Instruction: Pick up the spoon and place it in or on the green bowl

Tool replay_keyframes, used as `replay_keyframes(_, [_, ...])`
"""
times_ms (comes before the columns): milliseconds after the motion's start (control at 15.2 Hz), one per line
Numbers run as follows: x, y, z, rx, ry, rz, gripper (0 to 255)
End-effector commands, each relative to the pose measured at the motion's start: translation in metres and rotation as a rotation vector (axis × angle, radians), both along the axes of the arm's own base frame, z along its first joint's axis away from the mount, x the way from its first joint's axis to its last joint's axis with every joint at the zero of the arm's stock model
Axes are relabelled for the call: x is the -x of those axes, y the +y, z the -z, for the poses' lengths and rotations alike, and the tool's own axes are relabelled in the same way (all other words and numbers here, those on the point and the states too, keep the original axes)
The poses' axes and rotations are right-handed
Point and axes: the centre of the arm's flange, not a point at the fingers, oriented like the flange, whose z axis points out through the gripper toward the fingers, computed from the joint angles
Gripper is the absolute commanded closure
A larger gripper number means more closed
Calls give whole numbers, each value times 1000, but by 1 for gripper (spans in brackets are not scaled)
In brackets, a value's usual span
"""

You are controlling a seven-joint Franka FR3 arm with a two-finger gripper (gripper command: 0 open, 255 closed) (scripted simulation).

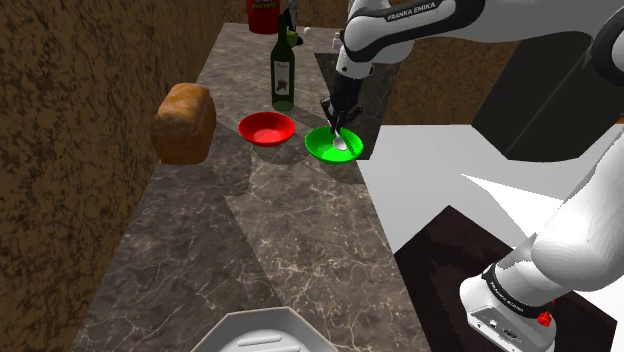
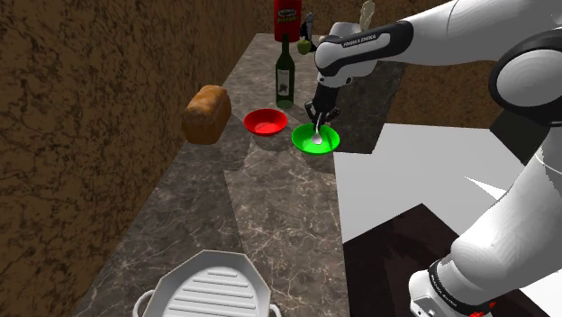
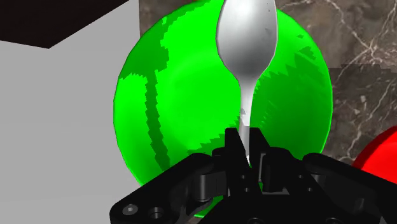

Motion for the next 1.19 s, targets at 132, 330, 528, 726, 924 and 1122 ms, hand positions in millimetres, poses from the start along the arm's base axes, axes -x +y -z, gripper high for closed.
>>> replay_keyframes(132, [0,0,21,0,0,0,255])
replay_keyframes(330, [0,0,22,0,0,0,255])
replay_keyframes(528, [0,0,22,0,0,0,255])
replay_keyframes(726, [0,0,22,0,0,0,0])
replay_keyframes(924, [0,0,22,0,0,0,0])
replay_keyframes(1122, [0,-2,9,0,0,0,0])
